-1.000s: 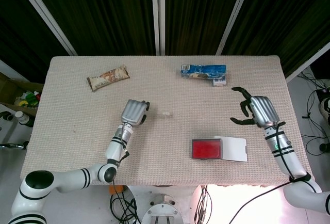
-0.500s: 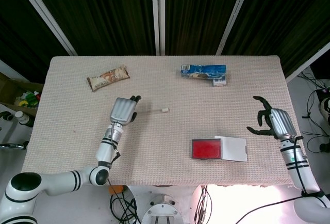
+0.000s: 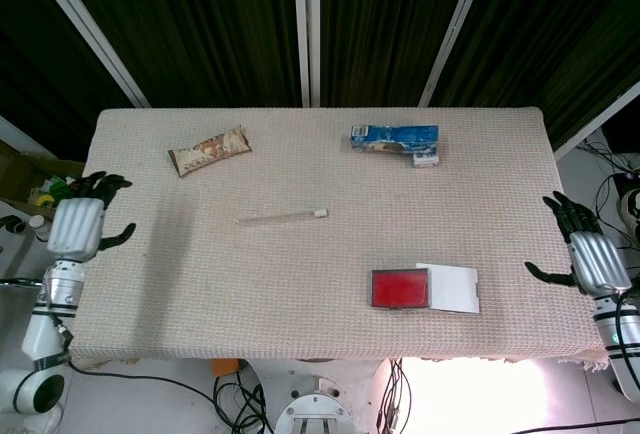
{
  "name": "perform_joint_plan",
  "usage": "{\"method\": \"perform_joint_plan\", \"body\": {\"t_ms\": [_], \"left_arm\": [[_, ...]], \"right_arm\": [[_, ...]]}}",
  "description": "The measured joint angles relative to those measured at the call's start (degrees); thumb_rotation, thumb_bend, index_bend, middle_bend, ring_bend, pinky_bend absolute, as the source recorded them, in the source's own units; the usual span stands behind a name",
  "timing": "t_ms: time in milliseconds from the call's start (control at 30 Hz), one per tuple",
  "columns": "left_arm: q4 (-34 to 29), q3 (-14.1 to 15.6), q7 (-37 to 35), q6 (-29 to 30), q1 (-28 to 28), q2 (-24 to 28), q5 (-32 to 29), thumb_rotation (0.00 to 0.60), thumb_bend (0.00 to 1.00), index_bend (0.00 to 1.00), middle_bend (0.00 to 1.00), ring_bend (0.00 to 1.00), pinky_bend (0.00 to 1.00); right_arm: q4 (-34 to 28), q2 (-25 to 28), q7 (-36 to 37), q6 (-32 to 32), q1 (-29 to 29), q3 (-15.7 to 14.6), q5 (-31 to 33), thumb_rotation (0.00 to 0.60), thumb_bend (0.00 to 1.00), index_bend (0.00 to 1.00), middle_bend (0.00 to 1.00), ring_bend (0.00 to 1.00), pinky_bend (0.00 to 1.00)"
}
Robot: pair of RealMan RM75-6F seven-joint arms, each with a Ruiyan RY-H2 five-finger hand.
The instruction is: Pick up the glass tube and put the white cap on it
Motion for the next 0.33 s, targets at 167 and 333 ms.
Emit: {"method": "perform_joint_plan", "body": {"t_ms": [167,333], "left_arm": [[-1.96,4.35,-2.86,8.95,9.27,3.65,3.96,0.600,0.23,0.24,0.20,0.11,0.16],[-4.12,7.80,-0.86,15.30,15.45,4.38,7.80,0.600,0.24,0.24,0.20,0.11,0.16]], "right_arm": [[-1.66,0.33,-1.11,4.44,-2.99,-0.94,-3.59,0.600,0.16,0.00,0.00,0.00,0.00],[-3.65,0.47,-3.05,8.15,-5.52,-1.79,-6.05,0.600,0.16,0.00,0.00,0.00,0.00]]}}
